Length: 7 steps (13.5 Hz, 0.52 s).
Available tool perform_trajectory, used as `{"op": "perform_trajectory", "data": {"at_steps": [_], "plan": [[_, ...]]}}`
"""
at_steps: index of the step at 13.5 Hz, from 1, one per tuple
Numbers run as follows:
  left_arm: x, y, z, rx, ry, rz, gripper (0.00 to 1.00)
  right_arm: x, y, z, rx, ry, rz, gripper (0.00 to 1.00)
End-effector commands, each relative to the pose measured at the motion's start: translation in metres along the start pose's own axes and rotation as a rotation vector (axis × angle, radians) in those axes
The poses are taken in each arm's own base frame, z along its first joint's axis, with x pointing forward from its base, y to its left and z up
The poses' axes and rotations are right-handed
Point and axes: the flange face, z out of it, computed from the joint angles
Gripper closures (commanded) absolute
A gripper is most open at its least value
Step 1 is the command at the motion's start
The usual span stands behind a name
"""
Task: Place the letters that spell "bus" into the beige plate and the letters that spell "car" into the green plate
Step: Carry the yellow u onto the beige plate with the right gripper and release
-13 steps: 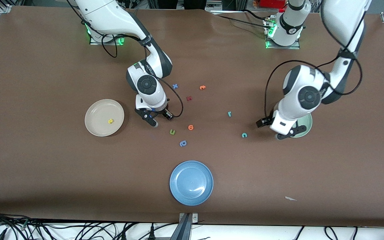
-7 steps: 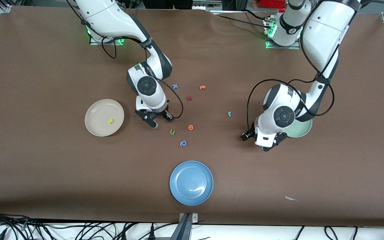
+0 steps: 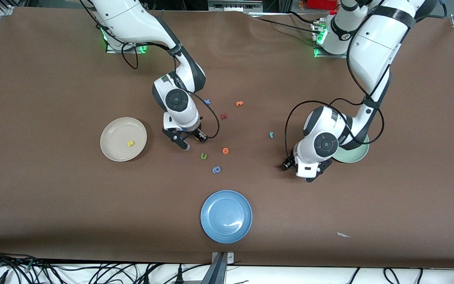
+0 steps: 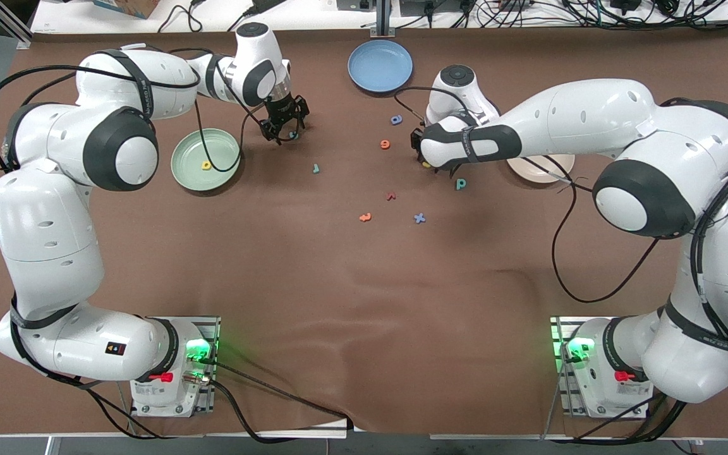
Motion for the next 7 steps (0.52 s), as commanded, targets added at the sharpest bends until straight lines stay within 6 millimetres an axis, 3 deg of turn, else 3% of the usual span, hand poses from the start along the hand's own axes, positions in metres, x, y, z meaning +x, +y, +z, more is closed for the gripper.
{"op": "perform_trajectory", "data": {"at_steps": [1, 4, 7], "plan": [[-0.0010, 0.0126, 0.0029, 0.030, 0.068, 0.052, 0.13, -0.0011, -0.0063, 0.0021, 0.010, 0.006, -0.008, 0.52], [-0.0005, 0.0082, 0.0063, 0.054, 0.070, 0.070, 0.22, -0.0023, -0.0041, 0.0096, -0.003, 0.006, -0.017, 0.61], [-0.0026, 0.0086, 0.0072, 0.055, 0.064, 0.070, 0.35, -0.0012, -0.0059, 0.0046, 0.004, 0.010, -0.021, 0.77]]}}
